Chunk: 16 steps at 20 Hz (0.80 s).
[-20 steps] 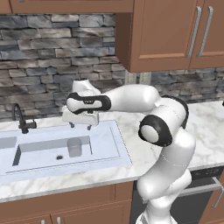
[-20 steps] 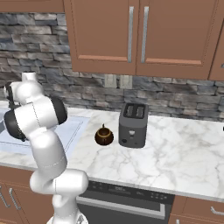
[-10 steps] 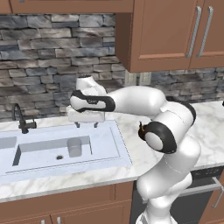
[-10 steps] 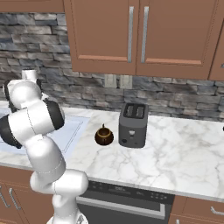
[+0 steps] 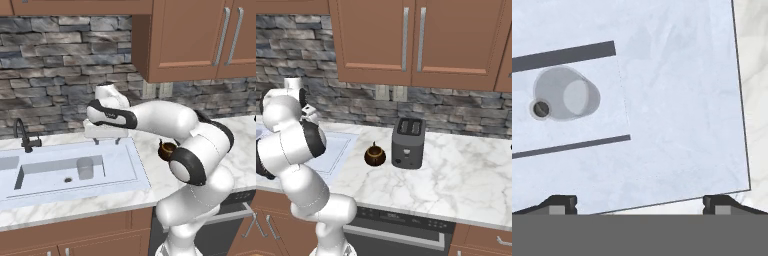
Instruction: Place the teapot in the left basin and the glass cup in the right basin of the sink.
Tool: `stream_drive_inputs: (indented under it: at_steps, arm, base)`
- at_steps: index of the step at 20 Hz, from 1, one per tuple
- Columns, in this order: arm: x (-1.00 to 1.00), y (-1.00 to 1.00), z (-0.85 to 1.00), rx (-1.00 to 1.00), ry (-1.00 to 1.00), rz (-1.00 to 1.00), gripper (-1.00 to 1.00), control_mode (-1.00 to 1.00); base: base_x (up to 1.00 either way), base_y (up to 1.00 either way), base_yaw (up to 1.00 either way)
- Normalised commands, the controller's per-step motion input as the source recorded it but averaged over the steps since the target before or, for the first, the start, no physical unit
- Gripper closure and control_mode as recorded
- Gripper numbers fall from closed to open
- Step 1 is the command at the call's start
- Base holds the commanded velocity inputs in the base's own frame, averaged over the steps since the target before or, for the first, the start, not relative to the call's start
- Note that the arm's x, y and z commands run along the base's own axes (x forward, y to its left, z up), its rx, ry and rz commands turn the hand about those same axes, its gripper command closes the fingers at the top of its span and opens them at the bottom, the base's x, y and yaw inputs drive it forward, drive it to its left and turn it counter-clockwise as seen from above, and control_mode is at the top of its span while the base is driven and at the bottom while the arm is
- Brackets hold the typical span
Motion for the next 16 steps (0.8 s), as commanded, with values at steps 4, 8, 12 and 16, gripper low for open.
stream_drive_inputs:
  at_steps: [4, 8, 12, 16]
  arm:
    - [-0.24, -0.28, 0.04, 0.03, 0.00, 0.02, -1.00, -1.00]
    - [-0.25, -0.26, 0.02, 0.00, -0.05, 0.04, -1.00, -1.00]
    - [-0.23, -0.31, 0.00, 0.00, -0.06, 0.03, -1.00, -1.00]
    - [-0.13, -0.35, 0.02, 0.00, 0.00, 0.00, -1.00, -1.00]
  base:
    - [0.00, 0.00, 0.00]
    - [0.00, 0.00, 0.00]
    - [0.00, 0.00, 0.00]
    - [0.00, 0.00, 0.00]
